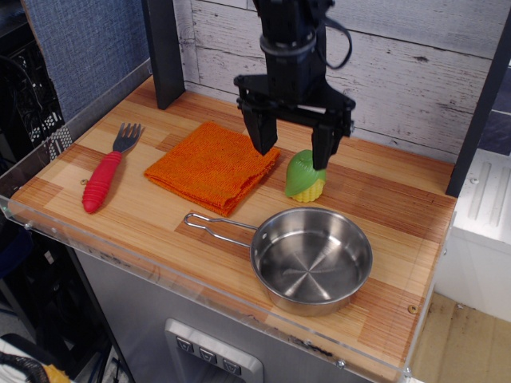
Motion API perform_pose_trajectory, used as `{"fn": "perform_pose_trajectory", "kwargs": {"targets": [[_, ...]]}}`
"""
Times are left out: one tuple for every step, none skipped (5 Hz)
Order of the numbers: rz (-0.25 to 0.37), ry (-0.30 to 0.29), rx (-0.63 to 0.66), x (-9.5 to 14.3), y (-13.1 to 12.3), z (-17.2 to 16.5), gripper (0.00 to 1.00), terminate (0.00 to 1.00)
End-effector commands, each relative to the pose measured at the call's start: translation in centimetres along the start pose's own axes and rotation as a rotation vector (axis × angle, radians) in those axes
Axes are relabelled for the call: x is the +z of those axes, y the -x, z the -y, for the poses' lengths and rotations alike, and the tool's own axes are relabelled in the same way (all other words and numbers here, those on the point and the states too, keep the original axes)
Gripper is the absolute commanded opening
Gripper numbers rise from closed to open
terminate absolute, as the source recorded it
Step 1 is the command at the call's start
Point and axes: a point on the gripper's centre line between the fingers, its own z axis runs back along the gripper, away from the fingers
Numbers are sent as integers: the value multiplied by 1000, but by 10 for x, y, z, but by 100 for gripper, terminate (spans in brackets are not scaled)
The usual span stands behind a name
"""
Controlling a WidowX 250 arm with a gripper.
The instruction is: Place the corncob inside of the metal pot.
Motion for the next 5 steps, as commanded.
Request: {"fn": "perform_pose_trajectory", "kwargs": {"targets": [[49, -93, -15, -9, -9, -2, 100, 0], [25, -86, -8, -22, -15, 5, 100, 0], [6, -81, -6, -33, -19, 8, 100, 0], [-3, -71, 0, -38, -22, 9, 100, 0], [3, -71, -3, -36, -23, 10, 0, 0]]}}
